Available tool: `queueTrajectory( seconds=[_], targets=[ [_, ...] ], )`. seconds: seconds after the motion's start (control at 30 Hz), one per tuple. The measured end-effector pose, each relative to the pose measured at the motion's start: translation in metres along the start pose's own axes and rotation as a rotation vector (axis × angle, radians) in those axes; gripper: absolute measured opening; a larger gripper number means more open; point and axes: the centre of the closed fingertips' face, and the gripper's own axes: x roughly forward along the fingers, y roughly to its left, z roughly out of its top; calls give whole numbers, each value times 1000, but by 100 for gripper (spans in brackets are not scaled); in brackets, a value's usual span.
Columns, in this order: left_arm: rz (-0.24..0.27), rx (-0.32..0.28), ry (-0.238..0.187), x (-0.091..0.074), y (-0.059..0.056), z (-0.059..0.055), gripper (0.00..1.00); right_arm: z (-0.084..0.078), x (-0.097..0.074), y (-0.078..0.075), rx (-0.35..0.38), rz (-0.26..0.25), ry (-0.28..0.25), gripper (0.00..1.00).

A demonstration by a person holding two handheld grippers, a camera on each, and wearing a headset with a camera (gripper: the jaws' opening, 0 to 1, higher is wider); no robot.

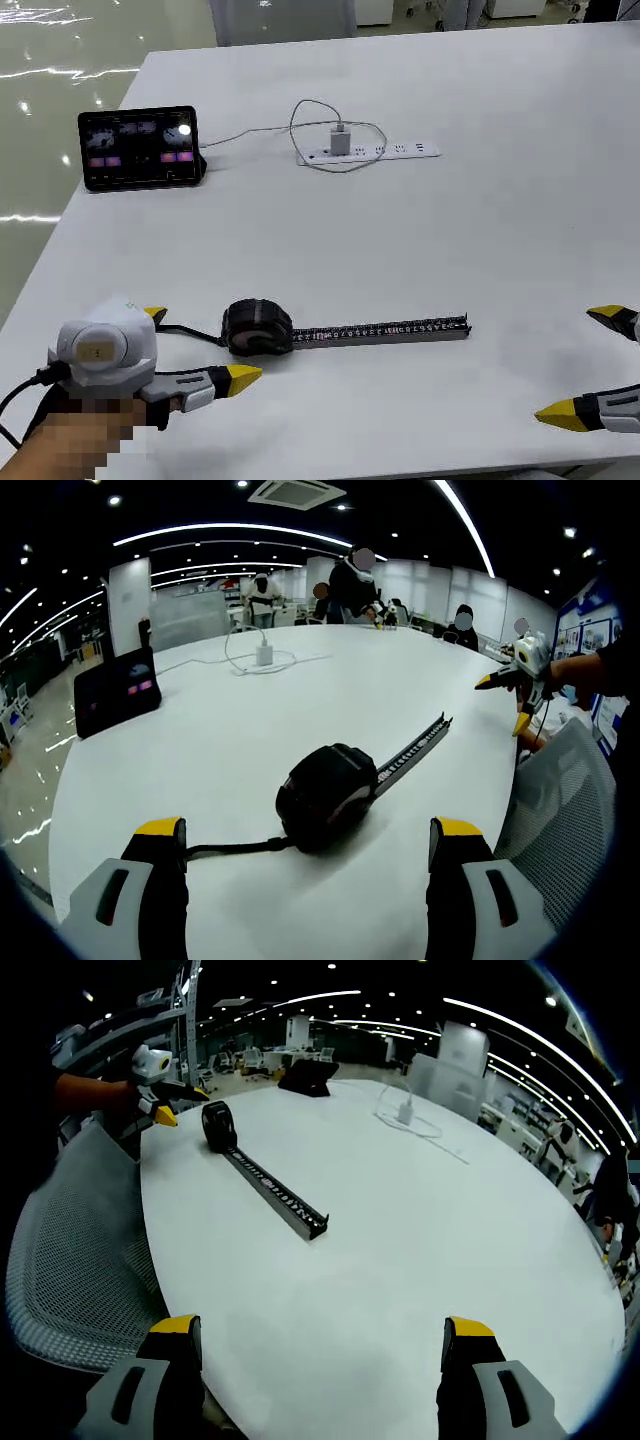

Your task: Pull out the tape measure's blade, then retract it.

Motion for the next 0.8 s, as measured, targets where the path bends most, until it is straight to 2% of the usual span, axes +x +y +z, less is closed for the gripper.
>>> queueTrajectory(
  seconds=[0.2,0.3,0.37,0.4,0.5,0.7,0.8],
  targets=[
    [-22,-50,5,6,-8,6,99,10,2,-5,-43,15,13,99],
    [5,-49,-20,9,-9,14,99,15,3,-6,-86,43,37,99],
    [29,-76,-42,10,-5,19,99,19,5,-6,-125,60,44,99],
    [32,-109,-51,11,-5,22,99,21,6,-6,-134,67,45,99],
    [31,-160,-56,13,-7,25,99,27,8,-8,-159,81,52,99],
    [42,-172,-47,17,-9,25,99,39,14,-12,-208,107,59,99],
    [46,-162,-39,19,-13,26,99,42,18,-10,-261,136,75,99]
  ],
)
